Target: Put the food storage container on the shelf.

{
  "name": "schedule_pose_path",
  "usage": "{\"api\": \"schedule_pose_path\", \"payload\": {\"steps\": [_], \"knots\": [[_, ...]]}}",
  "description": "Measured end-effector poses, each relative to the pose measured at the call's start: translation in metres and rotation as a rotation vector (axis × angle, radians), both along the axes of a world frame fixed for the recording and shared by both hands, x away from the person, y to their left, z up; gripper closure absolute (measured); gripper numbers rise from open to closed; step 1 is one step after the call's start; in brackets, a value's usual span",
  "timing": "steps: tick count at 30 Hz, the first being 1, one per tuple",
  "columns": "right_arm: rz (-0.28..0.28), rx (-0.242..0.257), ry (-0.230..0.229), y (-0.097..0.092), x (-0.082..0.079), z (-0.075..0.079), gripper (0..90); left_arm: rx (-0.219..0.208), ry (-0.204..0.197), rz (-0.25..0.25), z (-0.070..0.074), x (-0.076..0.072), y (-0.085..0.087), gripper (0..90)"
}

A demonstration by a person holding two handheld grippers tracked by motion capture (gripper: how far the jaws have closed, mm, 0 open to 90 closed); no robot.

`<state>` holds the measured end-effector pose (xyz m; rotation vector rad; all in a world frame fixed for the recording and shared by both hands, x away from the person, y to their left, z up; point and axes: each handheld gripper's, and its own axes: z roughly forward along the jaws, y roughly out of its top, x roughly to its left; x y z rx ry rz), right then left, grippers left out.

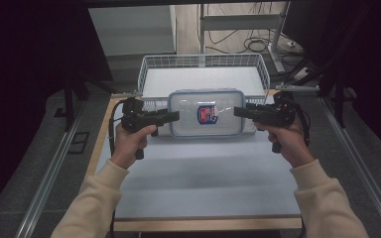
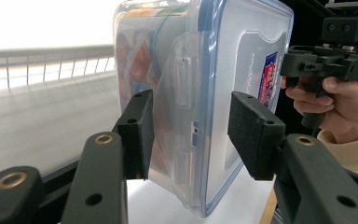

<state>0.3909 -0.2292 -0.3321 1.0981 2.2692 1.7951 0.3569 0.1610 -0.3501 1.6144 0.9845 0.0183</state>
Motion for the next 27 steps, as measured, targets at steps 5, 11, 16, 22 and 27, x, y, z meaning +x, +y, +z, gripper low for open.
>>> {"api": "schedule_pose_path", "payload": {"steps": [5, 11, 16, 22, 27], "knots": [[-0.006, 0.005, -0.007, 0.001, 0.012, 0.012, 49.9, -0.002, -0.001, 0.002, 0.011, 0.014, 0.001, 51.7], [-0.012, 0.004, -0.004, 0.004, 0.034, 0.024, 49.9, -0.009, 0.003, 0.005, 0.021, 0.037, 0.004, 51.7], [-0.023, -0.001, 0.004, 0.007, 0.051, 0.032, 49.9, -0.014, 0.013, 0.0, 0.026, 0.054, 0.007, 51.6], [-0.027, -0.014, 0.014, 0.008, 0.07, 0.04, 49.9, -0.048, 0.026, 0.009, 0.027, 0.076, 0.007, 51.7], [-0.025, -0.008, 0.031, 0.008, 0.087, 0.042, 49.9, -0.035, 0.035, 0.01, 0.032, 0.091, 0.008, 51.7]]}}
